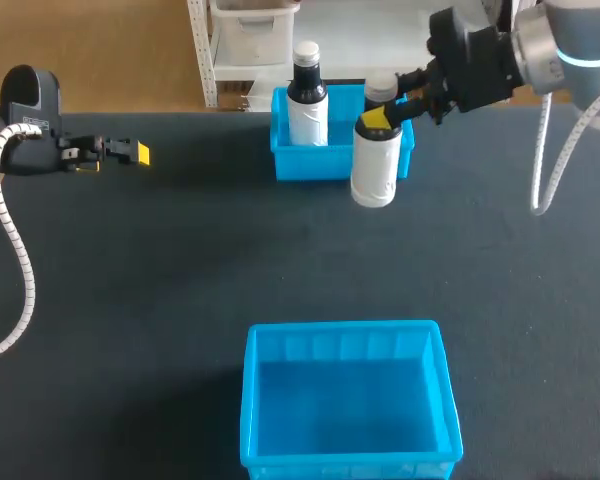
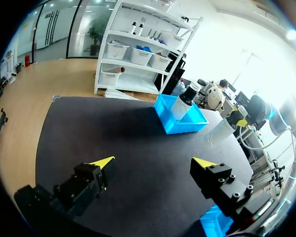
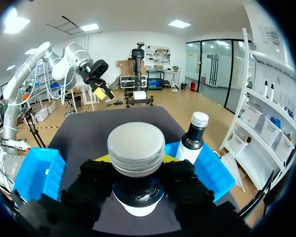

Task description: Pick up the bottle, and place it in the far bin if it is heavy, or in the near bin if it is light.

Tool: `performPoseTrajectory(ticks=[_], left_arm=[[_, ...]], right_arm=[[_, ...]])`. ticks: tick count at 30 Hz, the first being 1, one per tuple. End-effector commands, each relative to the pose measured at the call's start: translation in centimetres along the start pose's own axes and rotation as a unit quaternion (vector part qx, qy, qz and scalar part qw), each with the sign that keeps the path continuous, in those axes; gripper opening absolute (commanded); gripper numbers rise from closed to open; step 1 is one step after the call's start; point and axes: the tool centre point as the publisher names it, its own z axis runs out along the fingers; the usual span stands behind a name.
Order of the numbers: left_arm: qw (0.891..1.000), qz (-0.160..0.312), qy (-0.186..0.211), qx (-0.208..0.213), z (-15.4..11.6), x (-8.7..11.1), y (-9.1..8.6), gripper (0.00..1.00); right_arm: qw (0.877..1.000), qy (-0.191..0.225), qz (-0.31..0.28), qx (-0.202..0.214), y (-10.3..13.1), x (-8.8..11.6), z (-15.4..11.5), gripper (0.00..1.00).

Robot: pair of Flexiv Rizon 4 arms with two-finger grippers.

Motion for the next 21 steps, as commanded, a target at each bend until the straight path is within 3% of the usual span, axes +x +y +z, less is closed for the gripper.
performPoseTrajectory(ticks=[1, 10, 21], left_arm=[[1.0, 0.0, 0.0, 0.0, 0.0, 0.0, 0.0, 1.0], [1.0, 0.0, 0.0, 0.0, 0.0, 0.0, 0.0, 1.0], [1.0, 0.0, 0.0, 0.0, 0.0, 0.0, 0.0, 1.0]], right_arm=[[1.0, 0.0, 0.0, 0.007, 0.4, -0.8, -2.6, 0.0], [1.0, 0.001, -0.007, 0.025, -1.0, -2.0, -4.7, 0.0], [1.0, 0.002, -0.001, 0.026, -4.4, -2.9, -5.3, 0.0]])
